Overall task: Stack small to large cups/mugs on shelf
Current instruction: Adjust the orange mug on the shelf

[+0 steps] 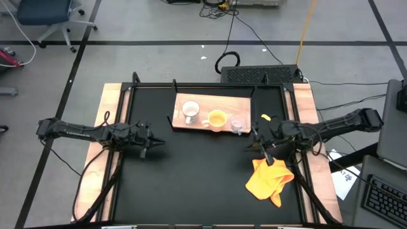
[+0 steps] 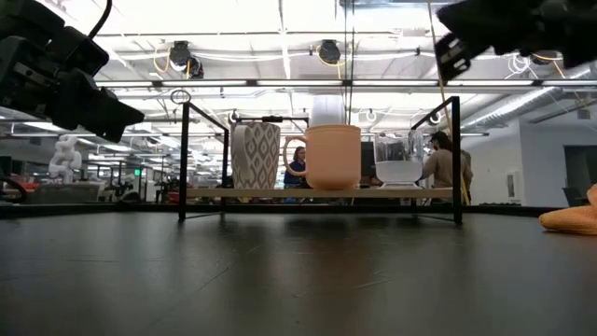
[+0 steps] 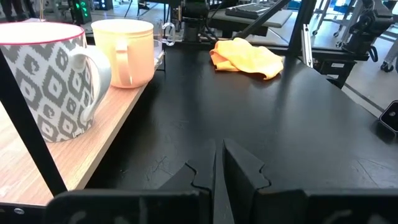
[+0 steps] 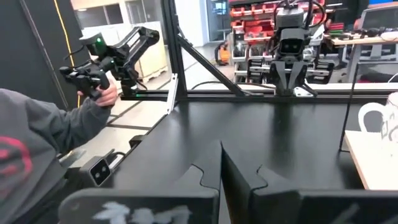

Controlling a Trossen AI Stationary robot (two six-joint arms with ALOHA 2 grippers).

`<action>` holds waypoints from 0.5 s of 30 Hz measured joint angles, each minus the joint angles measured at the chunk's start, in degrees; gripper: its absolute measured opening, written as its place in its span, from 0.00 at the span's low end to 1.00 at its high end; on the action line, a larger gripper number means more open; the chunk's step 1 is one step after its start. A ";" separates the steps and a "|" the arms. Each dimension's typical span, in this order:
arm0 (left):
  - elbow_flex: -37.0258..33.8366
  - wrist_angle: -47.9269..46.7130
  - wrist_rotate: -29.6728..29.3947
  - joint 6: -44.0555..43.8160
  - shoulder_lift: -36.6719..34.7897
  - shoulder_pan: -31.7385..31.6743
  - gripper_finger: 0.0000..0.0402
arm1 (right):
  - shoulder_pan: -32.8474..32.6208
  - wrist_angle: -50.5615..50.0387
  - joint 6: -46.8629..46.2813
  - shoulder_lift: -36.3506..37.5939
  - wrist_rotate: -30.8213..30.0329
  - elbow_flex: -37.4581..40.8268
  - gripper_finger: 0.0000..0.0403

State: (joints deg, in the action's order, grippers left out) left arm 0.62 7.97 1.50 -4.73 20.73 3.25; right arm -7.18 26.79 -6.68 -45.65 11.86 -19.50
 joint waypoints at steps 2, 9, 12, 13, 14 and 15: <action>-0.01 0.00 0.00 0.06 -0.02 0.00 0.08 | 0.11 0.02 0.14 -2.85 -0.03 -2.28 0.00; -0.01 0.01 0.02 0.04 -0.01 0.00 0.08 | 2.27 -0.35 -1.06 -11.47 -0.47 -9.81 0.00; 0.00 0.00 0.02 0.01 0.00 0.00 0.08 | 3.25 -0.51 -0.25 -14.58 -4.56 -12.54 0.00; -0.01 0.00 0.02 0.00 -0.01 -0.01 0.08 | 3.64 -0.77 0.58 -15.52 -5.62 -13.63 0.00; 0.00 0.00 0.02 0.00 -0.01 -0.01 0.08 | 4.19 -2.11 1.44 -16.33 -6.06 -14.97 0.00; 0.00 0.01 0.02 0.00 -0.02 0.00 0.08 | 4.76 -4.39 2.06 -16.97 -6.08 -16.48 0.00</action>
State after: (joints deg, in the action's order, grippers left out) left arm 0.62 7.97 1.52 -4.73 20.71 3.25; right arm -2.42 22.40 -4.62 -62.62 5.78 -35.98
